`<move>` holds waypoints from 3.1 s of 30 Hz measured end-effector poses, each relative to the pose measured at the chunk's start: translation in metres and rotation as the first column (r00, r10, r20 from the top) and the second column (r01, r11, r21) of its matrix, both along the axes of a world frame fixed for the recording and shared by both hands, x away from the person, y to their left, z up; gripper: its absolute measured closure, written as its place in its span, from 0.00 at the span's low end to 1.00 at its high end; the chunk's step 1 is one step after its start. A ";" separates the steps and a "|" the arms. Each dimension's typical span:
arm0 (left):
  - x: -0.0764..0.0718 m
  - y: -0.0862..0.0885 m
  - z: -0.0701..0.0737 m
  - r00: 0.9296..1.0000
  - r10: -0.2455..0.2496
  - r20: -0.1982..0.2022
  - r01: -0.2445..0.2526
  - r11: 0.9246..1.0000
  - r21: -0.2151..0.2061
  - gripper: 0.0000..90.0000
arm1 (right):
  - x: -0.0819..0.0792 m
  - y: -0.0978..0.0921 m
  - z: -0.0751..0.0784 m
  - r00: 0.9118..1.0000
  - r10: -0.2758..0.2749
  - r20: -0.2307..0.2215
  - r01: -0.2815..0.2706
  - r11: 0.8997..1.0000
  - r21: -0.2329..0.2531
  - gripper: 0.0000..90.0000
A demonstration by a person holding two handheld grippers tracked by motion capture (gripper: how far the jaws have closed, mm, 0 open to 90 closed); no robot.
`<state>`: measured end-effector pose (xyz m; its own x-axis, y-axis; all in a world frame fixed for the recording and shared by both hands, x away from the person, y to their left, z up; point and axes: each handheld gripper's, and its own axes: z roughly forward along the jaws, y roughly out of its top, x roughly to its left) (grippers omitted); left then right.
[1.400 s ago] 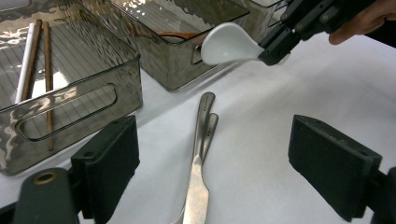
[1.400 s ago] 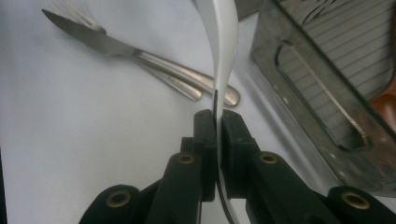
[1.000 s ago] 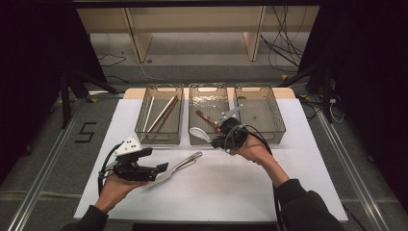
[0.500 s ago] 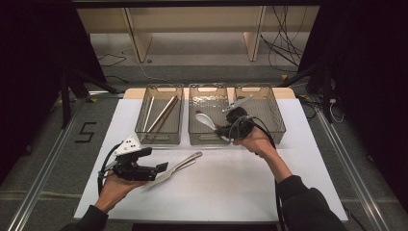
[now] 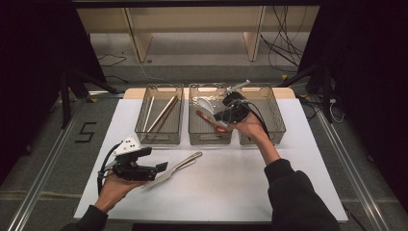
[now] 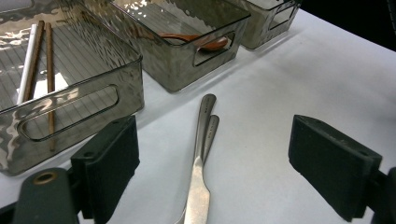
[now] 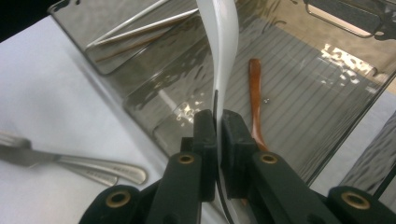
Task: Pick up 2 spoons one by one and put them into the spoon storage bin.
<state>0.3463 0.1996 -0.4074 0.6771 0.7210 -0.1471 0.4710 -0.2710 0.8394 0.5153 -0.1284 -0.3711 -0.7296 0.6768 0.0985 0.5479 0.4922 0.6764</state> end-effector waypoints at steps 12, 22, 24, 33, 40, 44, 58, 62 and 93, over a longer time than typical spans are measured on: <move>0.000 0.000 0.000 1.000 -0.004 -0.001 0.004 1.000 0.004 0.18 | 0.021 0.003 -0.013 0.997 -0.066 -0.039 0.065 0.997 -0.037 0.96; 0.000 0.000 0.000 1.000 -0.004 0.000 0.004 1.000 0.004 0.18 | 0.024 0.009 -0.025 0.995 -0.073 -0.063 0.069 0.996 -0.065 0.96; 0.000 0.000 0.000 1.000 -0.004 0.000 0.004 1.000 0.005 0.18 | 0.025 0.010 -0.027 0.994 -0.077 -0.071 0.072 0.995 -0.073 0.96; 0.001 0.000 -0.001 1.000 -0.004 -0.003 0.004 1.000 0.005 0.18 | 0.025 0.015 -0.033 0.993 -0.081 -0.087 0.072 0.992 -0.105 0.95; 0.000 -0.001 -0.001 1.000 -0.002 -0.007 0.002 1.000 0.003 0.18 | 0.021 0.015 -0.026 0.994 -0.076 -0.072 0.071 0.994 -0.077 0.69; 0.001 -0.001 -0.001 1.000 -0.002 -0.004 0.002 1.000 0.004 0.18 | 0.014 0.012 -0.015 0.997 -0.057 -0.051 0.056 0.998 -0.024 0.62; 0.002 -0.003 -0.004 1.000 -0.002 -0.020 0.002 1.000 0.016 0.17 | -0.042 -0.011 0.000 1.000 0.010 0.017 -0.011 0.998 0.062 0.43; 0.004 -0.002 -0.006 0.999 -0.004 -0.048 0.006 1.000 0.029 0.17 | -0.057 -0.020 -0.002 1.000 0.017 0.024 -0.019 0.997 0.077 0.41; 0.033 -0.029 -0.025 0.980 -0.016 -0.200 0.055 0.980 0.191 0.18 | -0.135 -0.064 -0.022 0.998 0.022 0.051 -0.028 0.991 0.130 0.41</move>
